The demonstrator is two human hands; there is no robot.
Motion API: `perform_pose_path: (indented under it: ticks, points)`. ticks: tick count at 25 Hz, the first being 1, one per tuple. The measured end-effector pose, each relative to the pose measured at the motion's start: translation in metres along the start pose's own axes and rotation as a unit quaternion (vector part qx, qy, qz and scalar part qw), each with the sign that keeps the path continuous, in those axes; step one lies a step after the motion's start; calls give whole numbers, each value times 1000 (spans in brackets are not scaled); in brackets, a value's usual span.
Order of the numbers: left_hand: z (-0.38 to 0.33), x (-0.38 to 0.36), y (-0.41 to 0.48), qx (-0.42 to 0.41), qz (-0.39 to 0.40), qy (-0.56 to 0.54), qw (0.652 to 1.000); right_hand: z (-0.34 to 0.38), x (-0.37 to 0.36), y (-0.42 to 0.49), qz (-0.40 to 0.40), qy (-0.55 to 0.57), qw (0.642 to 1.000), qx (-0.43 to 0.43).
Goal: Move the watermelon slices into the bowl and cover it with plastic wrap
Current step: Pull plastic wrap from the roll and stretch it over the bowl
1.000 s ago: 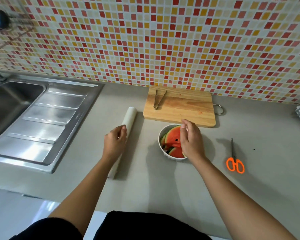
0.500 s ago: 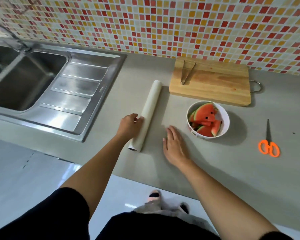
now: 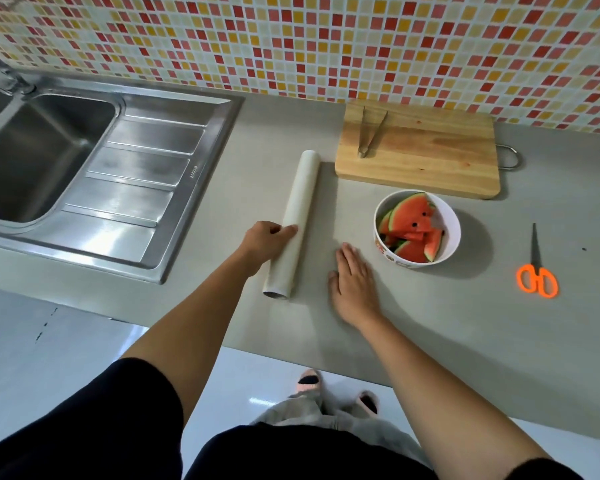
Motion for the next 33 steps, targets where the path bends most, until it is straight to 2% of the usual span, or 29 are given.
perform_pose_path:
  ticks: [2, 4, 6, 8, 13, 15, 17, 21, 26, 30, 33]
  points:
    - [-3, -5, -5, 6, 51, -155, 987, 1, 4, 2, -2, 20, 1000, -4]
    - [-12, -3, -10, -23, 84, -224, 971, 4, 12, 3, -29, 69, 997, -11]
    - [-26, 5, -13, -68, 96, -251, 961, 8, 22, 2, -63, 187, 980, -32]
    - [-38, 13, -16, -102, 102, -275, 951, 17, 28, 1, -62, 311, 947, -55]
    - [-55, 21, -25, -158, 82, -291, 940, 46, 43, 0, -54, 472, 879, -40]
    - [-57, 21, -27, -164, 68, -296, 939, 46, 48, -1, -65, 464, 882, -48]
    - [-59, 20, -29, -161, 55, -308, 936, 43, 54, -2, -82, 418, 903, -54]
    - [-66, 16, -30, -159, 45, -309, 937, 36, 59, 1, -65, 368, 925, -67]
    - [-78, 11, -31, -174, 49, -305, 935, 24, 61, 5, -53, 373, 922, -86]
    - [-87, 15, -34, -187, -9, -240, 953, 26, 65, 4, -33, 380, 922, -64]
    - [-95, 11, -40, -195, -26, -248, 949, 26, 70, 2, -43, 378, 922, -71]
Point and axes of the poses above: each hand's wrist, its own y-axis towards the middle knuckle, its own x-axis out of the back of the hand, z = x × y, the point moved 9 cm from there along y, towards the middle knuckle
